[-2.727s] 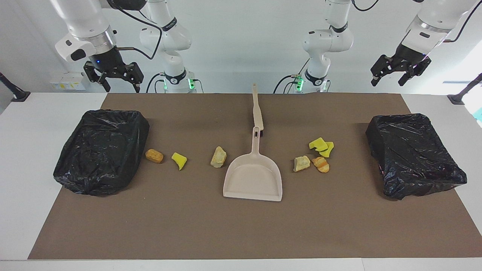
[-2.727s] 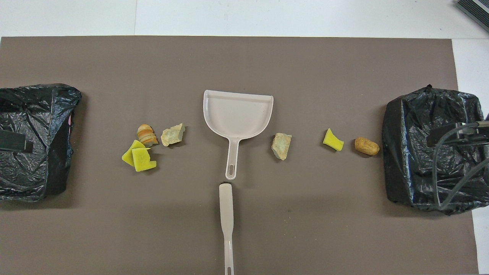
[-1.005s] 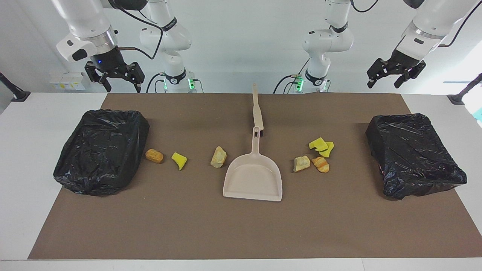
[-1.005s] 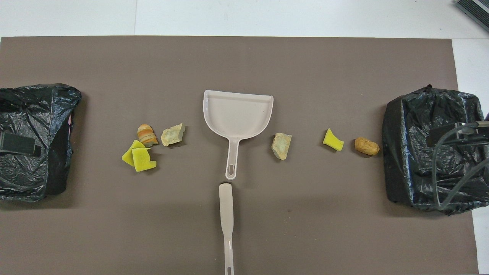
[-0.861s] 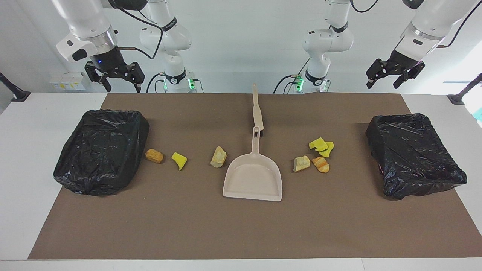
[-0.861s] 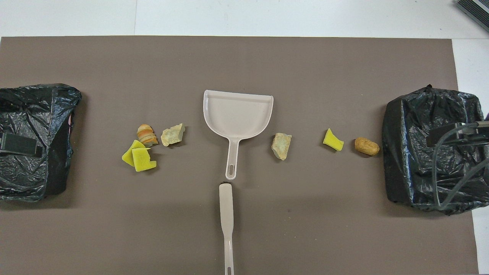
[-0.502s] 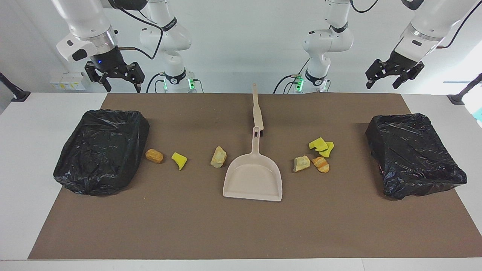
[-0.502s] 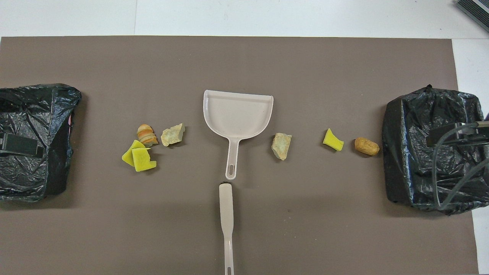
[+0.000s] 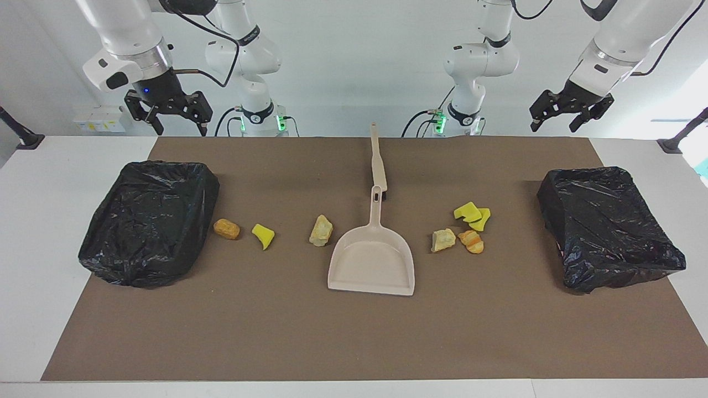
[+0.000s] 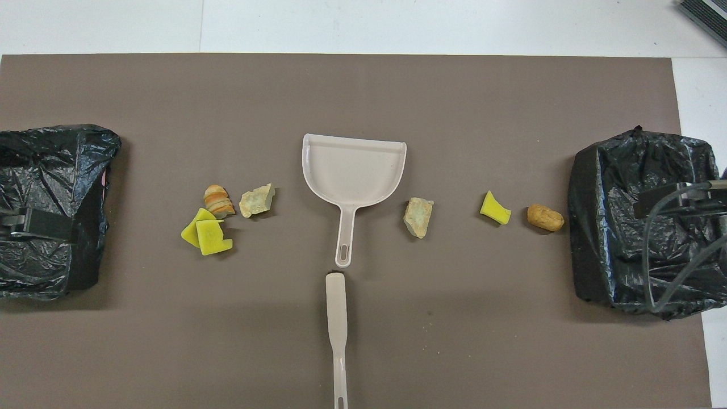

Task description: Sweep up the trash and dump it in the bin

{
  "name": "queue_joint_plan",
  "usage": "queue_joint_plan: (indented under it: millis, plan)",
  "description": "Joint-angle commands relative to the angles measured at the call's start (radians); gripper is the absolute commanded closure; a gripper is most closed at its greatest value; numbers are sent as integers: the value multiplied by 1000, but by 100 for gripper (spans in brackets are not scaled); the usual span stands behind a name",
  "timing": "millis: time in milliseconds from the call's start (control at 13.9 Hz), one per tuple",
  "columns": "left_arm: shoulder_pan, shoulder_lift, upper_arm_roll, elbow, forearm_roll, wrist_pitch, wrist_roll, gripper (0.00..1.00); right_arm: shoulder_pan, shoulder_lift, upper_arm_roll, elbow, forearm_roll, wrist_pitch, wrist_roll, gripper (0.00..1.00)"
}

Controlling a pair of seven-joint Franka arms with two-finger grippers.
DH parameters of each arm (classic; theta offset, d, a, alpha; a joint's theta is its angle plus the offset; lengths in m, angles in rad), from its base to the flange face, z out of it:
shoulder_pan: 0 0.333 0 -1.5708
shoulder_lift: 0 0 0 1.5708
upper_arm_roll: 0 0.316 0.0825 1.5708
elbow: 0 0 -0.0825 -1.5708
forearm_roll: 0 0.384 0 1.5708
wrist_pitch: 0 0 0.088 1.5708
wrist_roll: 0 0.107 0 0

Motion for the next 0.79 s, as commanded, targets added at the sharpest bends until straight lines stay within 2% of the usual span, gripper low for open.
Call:
queue_joint_plan:
  millis: [0,359,718]
  plan:
    - [-37,-50,8,-81,-3,40,-30,0,-6,-15,1,-14,15,-6,-25,0]
    - [-135,-99,8,-205,-4,120,-123,0,-6,-15,1,-15,13,-6,-25,0]
    - [-256,-114,8,-297,-4,180,-235,0,-6,-16,1,-15,13,-5,-25,0]
